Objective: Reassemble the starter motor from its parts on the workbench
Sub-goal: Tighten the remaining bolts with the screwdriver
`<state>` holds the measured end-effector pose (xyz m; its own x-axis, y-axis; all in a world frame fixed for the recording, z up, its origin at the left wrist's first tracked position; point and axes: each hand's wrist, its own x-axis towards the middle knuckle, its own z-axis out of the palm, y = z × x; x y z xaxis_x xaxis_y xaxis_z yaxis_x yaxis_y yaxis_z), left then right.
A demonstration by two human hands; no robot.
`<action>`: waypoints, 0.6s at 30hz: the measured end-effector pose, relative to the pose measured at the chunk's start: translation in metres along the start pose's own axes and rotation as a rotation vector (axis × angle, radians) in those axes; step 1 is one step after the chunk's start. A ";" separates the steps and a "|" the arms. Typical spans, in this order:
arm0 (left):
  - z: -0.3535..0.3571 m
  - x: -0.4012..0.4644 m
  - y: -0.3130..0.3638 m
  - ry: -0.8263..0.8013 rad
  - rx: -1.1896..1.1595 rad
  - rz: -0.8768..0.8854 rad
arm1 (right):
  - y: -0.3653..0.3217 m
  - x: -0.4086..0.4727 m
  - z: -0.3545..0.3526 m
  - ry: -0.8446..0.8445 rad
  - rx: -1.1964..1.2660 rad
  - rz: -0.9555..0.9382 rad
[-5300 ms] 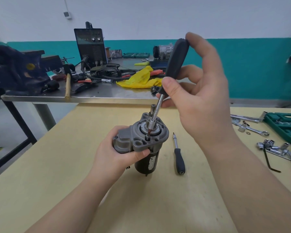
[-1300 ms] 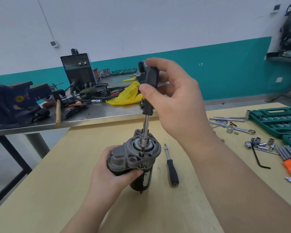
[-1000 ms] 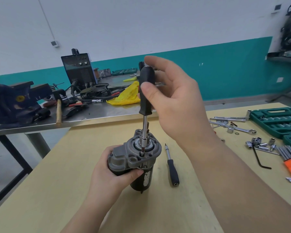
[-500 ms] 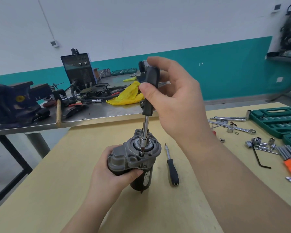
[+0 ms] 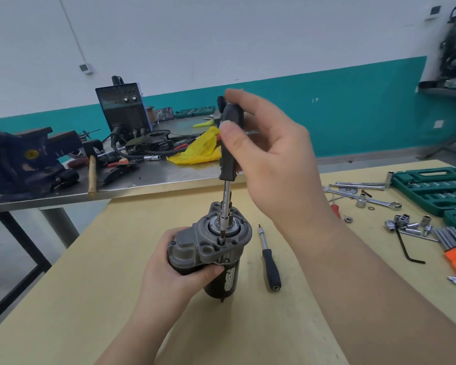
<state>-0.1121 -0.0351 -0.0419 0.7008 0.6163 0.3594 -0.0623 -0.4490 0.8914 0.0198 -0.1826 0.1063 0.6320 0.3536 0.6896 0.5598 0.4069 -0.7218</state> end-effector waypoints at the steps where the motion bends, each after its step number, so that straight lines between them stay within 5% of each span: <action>1: 0.000 0.000 0.000 -0.001 0.002 0.002 | 0.000 0.000 0.000 -0.005 0.036 0.020; 18: -0.002 0.001 -0.002 -0.024 -0.008 -0.011 | 0.001 0.001 -0.002 0.023 0.065 0.042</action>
<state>-0.1126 -0.0319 -0.0430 0.7182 0.6056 0.3427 -0.0602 -0.4366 0.8976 0.0221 -0.1839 0.1065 0.6669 0.3526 0.6564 0.4970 0.4458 -0.7445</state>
